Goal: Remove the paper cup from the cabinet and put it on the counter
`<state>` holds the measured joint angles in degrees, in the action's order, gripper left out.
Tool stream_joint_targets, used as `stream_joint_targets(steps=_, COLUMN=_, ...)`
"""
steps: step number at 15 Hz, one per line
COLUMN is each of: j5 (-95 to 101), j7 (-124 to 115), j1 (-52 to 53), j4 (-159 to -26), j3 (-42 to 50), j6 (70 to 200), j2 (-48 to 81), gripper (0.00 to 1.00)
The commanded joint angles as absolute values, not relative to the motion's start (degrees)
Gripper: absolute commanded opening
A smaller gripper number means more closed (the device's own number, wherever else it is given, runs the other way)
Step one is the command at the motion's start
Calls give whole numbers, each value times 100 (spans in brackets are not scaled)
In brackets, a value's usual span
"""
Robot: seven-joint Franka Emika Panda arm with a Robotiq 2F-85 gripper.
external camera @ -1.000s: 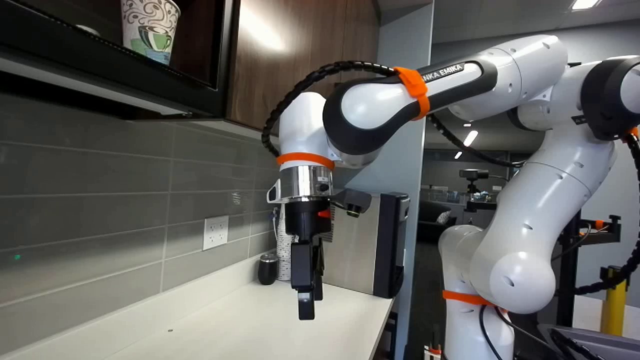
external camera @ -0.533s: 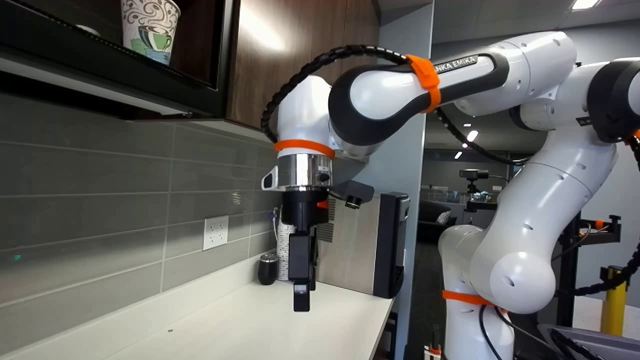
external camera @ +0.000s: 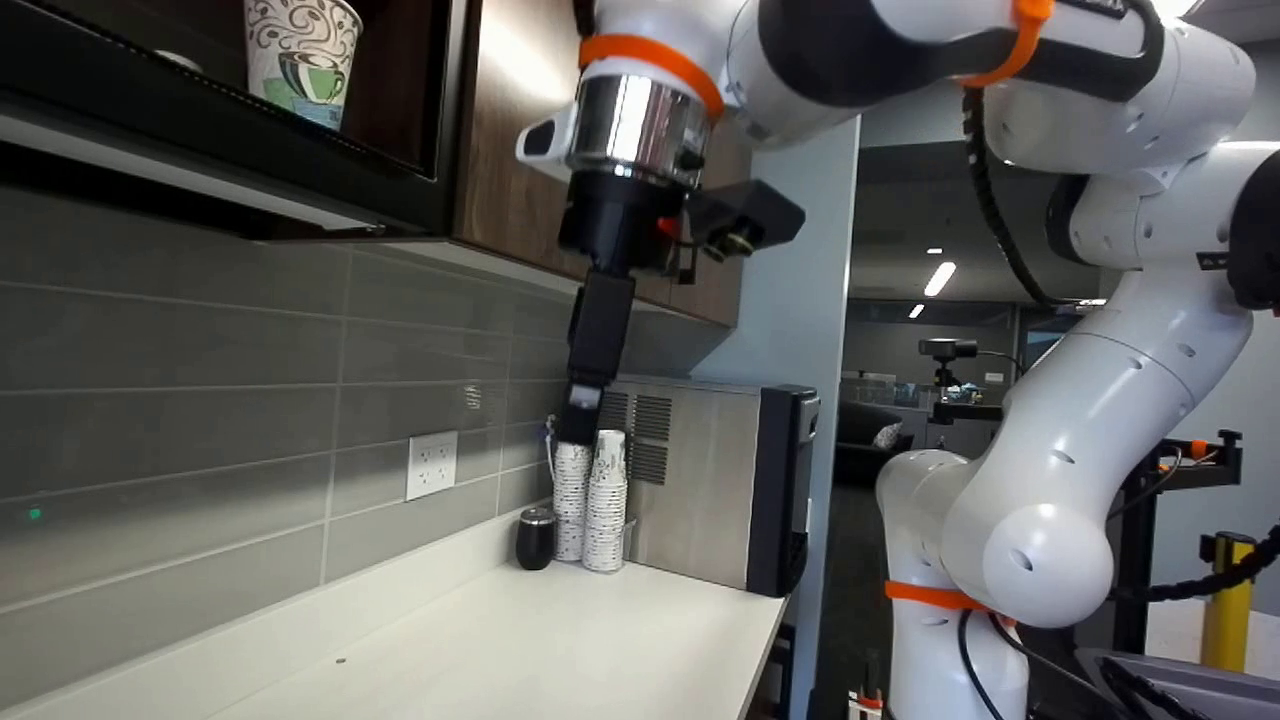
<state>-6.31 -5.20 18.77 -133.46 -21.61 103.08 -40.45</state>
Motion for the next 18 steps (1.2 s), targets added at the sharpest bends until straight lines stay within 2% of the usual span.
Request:
stream_joint_targets(steps=1, j5=-308, j7=-591, j1=1852, j4=-12420, j3=-2298, j6=9907, j2=-4027, gripper=100)
stream_joint_targets(steps=10, j5=-232, j7=-1227, j1=1422, j4=-10739, j3=-2570, j6=10366, j2=-3740, gripper=100)
stream_joint_targets(steps=18, j5=645, j7=-1509, j1=733, j4=-9651, j3=-2925, j6=11456, j2=-3204, gripper=100)
